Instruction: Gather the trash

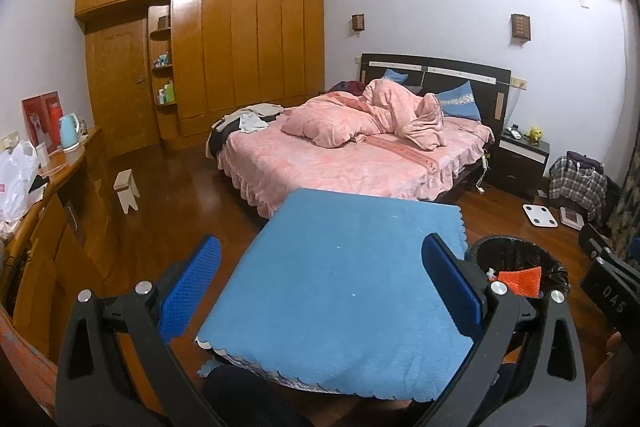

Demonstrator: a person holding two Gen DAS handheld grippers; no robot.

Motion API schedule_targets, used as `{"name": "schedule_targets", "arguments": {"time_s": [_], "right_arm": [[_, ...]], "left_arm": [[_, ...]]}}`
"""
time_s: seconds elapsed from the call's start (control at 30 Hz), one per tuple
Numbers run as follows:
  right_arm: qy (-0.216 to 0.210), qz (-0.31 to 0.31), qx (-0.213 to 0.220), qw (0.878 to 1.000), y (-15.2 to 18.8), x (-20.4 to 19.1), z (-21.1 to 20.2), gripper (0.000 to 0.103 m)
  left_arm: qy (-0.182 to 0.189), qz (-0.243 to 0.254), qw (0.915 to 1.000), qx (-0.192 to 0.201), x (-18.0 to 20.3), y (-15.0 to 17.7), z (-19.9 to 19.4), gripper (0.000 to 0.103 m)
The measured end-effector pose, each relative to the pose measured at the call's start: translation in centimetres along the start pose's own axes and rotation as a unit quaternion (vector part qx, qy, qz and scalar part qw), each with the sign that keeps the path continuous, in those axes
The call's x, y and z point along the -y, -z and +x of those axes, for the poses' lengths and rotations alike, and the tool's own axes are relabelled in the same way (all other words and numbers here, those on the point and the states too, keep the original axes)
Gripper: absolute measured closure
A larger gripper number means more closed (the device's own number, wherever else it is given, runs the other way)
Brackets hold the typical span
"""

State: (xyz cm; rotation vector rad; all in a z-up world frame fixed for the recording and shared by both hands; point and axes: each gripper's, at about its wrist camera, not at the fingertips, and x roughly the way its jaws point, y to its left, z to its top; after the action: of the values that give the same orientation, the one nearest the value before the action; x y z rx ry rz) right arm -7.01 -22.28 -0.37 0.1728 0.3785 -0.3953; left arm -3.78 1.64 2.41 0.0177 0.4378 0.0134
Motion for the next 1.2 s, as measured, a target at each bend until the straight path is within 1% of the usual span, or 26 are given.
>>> {"name": "schedule_targets", "arguments": {"time_s": [0.53, 1.2], "right_arm": [[0.005, 0.002, 0.007, 1.000, -0.51, 0.00, 0.07, 0.006], [0.004, 0.002, 0.005, 1.000, -0.45, 0.03, 0.11, 0.006]], "left_arm": [[-0.003, 0.001, 1.0000, -0.003, -0.08, 0.06, 0.45, 0.005], [-0.002, 0.001, 1.0000, -0.003, -0.30, 0.02, 0.53, 0.005]]}}
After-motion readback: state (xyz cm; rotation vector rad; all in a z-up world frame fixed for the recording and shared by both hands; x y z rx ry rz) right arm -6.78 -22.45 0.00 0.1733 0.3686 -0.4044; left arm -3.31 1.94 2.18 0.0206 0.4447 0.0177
